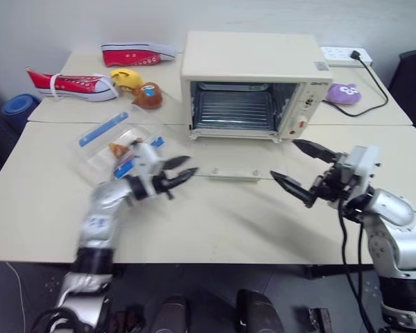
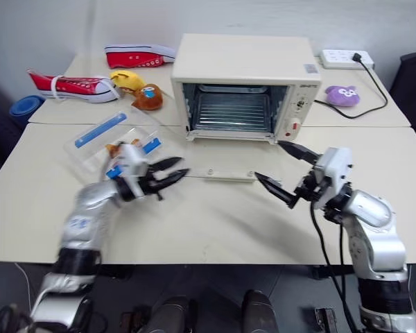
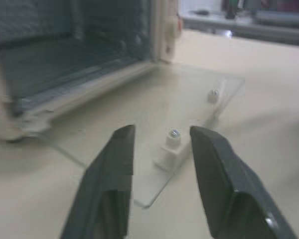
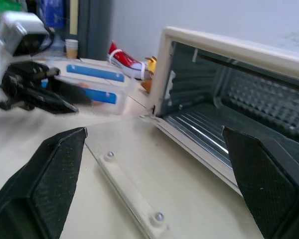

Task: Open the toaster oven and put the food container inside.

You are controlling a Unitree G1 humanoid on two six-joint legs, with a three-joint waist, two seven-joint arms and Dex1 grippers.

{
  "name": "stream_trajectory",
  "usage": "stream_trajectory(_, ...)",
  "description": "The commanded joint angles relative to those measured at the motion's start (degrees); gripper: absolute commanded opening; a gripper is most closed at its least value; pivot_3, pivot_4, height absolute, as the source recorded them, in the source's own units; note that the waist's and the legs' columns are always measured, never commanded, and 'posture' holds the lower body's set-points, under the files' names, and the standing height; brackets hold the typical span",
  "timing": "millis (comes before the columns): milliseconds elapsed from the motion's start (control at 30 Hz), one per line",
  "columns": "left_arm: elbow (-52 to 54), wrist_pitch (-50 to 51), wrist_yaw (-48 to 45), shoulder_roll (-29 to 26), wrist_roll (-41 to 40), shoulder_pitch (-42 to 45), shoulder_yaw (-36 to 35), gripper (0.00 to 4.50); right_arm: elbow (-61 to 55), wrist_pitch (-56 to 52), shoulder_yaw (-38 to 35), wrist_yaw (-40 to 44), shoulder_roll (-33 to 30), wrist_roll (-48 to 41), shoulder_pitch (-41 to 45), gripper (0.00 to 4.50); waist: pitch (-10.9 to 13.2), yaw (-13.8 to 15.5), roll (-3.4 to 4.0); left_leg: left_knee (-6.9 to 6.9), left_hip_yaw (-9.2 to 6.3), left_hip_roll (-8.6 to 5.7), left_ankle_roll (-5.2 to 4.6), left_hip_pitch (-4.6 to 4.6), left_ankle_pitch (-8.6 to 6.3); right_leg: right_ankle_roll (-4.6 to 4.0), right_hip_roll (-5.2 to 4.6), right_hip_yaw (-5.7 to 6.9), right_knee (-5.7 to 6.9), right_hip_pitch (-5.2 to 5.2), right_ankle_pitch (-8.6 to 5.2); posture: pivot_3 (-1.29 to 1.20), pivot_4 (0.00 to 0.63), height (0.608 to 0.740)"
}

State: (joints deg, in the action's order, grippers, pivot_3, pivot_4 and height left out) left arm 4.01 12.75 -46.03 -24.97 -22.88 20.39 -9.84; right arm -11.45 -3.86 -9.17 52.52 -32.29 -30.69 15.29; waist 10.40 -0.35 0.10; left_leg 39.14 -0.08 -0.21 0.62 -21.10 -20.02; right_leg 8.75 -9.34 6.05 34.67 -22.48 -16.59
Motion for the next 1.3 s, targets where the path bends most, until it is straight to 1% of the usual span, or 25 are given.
stream_trajectory(33, 10.4, 3.6, 3.1, -4.4, -5.9, -8.1, -11.5, 3.07, -0.5, 2.7, 1.3, 2.7, 0.7, 0.0, 2.1, 4.5, 0.0, -0.2, 0.02, -0.03, -0.01, 0.02, 0.01, 0.02, 0.0, -0.01, 0.01, 0.01, 0.0, 0.0, 0.0, 0.0, 0.15, 0.74)
stream_trajectory(167, 12.5, 7.2, 9.0, -8.0, -7.4, -21.0, -27.8, 4.36, 0.3, 3.9, 4.2, 6.6, 1.3, 0.0, 3.7, 4.5, 0.0, 0.2, 0.0, 0.01, -0.03, 0.0, 0.0, 0.04, -0.01, -0.01, 0.0, 0.01, -0.04, 0.06, -0.01, 0.0, 0.15, 0.74)
stream_trajectory(200, 12.8, 8.6, 10.9, -8.5, -7.5, -22.9, -30.5, 4.46, 0.5, 4.3, 4.6, 7.0, 1.5, 0.1, 4.0, 4.5, 0.0, 0.3, -0.03, 0.01, -0.03, 0.0, 0.0, 0.02, -0.01, -0.01, 0.0, 0.01, -0.05, 0.05, -0.01, 0.0, 0.15, 0.74)
stream_trajectory(300, 13.2, 11.9, 14.9, -8.7, -9.7, -27.8, -38.7, 4.46, 0.7, 5.0, 6.0, 8.7, 2.2, 0.2, 4.3, 4.5, 0.0, 1.2, -0.07, 0.05, -0.12, -0.02, 0.0, 0.0, -0.02, -0.01, -0.01, 0.05, -0.06, 0.1, -0.01, 0.0, 0.15, 0.74)
stream_trajectory(400, 12.9, 13.6, 16.0, -8.9, -10.5, -30.7, -41.7, 4.46, 1.2, 5.8, 6.8, 9.6, 2.5, 0.5, 4.3, 4.5, 0.0, 1.6, -0.11, 0.06, -0.11, -0.02, -0.02, 0.02, -0.04, -0.02, -0.01, 0.04, -0.1, 0.13, 0.0, 0.0, 0.15, 0.74)
stream_trajectory(433, 12.4, 15.0, 16.8, -9.4, -10.2, -31.3, -41.6, 4.46, 1.6, 5.9, 6.8, 9.7, 2.6, 0.6, 4.4, 4.5, 0.0, 1.7, -0.11, 0.06, -0.11, -0.02, -0.01, 0.01, -0.04, -0.02, -0.01, 0.04, -0.11, 0.12, 0.0, 0.0, 0.15, 0.74)
stream_trajectory(467, 12.8, 19.0, 18.6, -10.0, -11.1, -31.1, -40.8, 4.46, 2.0, 6.0, 6.8, 9.9, 2.7, 0.8, 4.4, 4.5, 0.0, 1.8, -0.12, 0.06, -0.11, -0.02, -0.01, 0.02, -0.05, -0.02, -0.01, 0.04, -0.1, 0.13, 0.0, 0.0, 0.15, 0.74)
stream_trajectory(500, 13.8, 20.8, 19.0, -10.4, -12.1, -30.2, -39.4, 4.46, 2.5, 6.3, 6.7, 10.0, 2.6, 0.9, 4.5, 4.5, 0.0, 1.8, -0.14, 0.06, -0.11, -0.02, -0.01, 0.02, -0.05, -0.02, -0.01, 0.04, -0.1, 0.13, 0.0, 0.0, 0.15, 0.74)
stream_trajectory(600, 15.6, 31.6, 24.5, -13.1, -16.2, -24.5, -36.6, 4.46, 3.3, 6.5, 6.1, 10.2, 1.9, 1.2, 4.6, 4.5, 0.0, 1.9, -0.16, 0.06, -0.13, -0.03, -0.01, 0.03, -0.04, -0.03, -0.01, 0.04, -0.03, 0.13, 0.0, 0.0, 0.15, 0.74)
stream_trajectory(667, 14.3, 38.3, 29.8, -14.2, -19.2, -17.5, -36.1, 4.46, 3.4, 6.2, 5.6, 10.4, 1.4, 1.3, 4.2, 4.5, -0.1, 1.8, -0.19, 0.06, -0.15, -0.02, 0.0, 0.03, -0.04, -0.03, -0.01, 0.04, 0.0, 0.11, 0.0, 0.0, 0.15, 0.74)
stream_trajectory(767, 10.8, 51.7, 39.8, -14.6, -20.9, -5.8, -34.9, 4.46, 3.3, 6.3, 5.4, 10.6, 1.1, 1.7, 3.0, 4.5, -0.1, 1.5, -0.23, 0.06, -0.15, -0.02, 0.02, 0.04, -0.05, -0.03, 0.0, 0.02, 0.04, 0.08, 0.0, 0.0, 0.15, 0.74)
stream_trajectory(833, 7.8, 62.8, 45.6, -14.3, -19.3, 1.5, -33.4, 4.46, 2.5, 6.2, 5.3, 10.1, 1.2, 1.8, 2.2, 4.5, -0.1, 1.2, -0.23, 0.05, -0.14, -0.04, 0.03, 0.05, -0.05, -0.03, 0.01, 0.02, 0.09, 0.05, 0.0, 0.0, 0.15, 0.74)
stream_trajectory(867, 6.1, 65.6, 47.0, -14.1, -18.5, 4.1, -32.4, 4.46, 2.1, 6.2, 5.3, 9.9, 1.2, 1.8, 1.8, 4.5, -0.1, 0.9, -0.23, 0.02, -0.11, -0.04, 0.03, 0.07, -0.05, -0.03, 0.0, 0.01, 0.1, 0.04, 0.0, 0.0, 0.15, 0.74)
stream_trajectory(900, 4.6, 67.2, 48.0, -13.6, -17.7, 6.4, -31.8, 4.46, 1.8, 6.1, 5.4, 9.7, 1.3, 1.8, 1.6, 4.5, -0.1, 0.6, -0.23, -0.01, -0.1, -0.04, 0.04, 0.07, -0.04, -0.03, 0.01, 0.02, 0.1, 0.03, 0.0, 0.0, 0.15, 0.74)
stream_trajectory(1033, -3.8, 65.0, 50.6, -11.9, -12.8, 14.7, -27.0, 4.46, 0.7, 5.8, 5.6, 9.2, 1.3, 1.9, 0.7, 4.5, -0.1, 0.2, -0.27, -0.01, -0.09, -0.04, 0.07, 0.06, -0.03, -0.03, 0.03, 0.03, 0.1, 0.01, 0.0, 0.0, 0.15, 0.74)
stream_trajectory(1233, -10.4, 62.7, 49.0, -11.8, -9.1, 18.9, -22.9, 4.46, 0.0, 5.4, 5.7, 8.2, 1.4, 2.2, 0.7, 4.5, -0.1, 0.2, -0.28, -0.02, -0.07, -0.04, 0.1, 0.05, -0.03, -0.03, 0.04, 0.01, 0.07, 0.0, 0.0, 0.0, 0.15, 0.74)
stream_trajectory(1300, -11.0, 61.6, 48.0, -12.9, -7.6, 18.2, -21.3, 4.08, -0.3, 5.6, 5.2, 7.5, 1.2, 2.4, 0.3, 4.5, -0.1, 0.2, -0.28, -0.01, -0.07, -0.04, 0.1, 0.04, -0.03, -0.03, 0.04, 0.01, 0.07, 0.0, 0.0, 0.0, 0.15, 0.74)
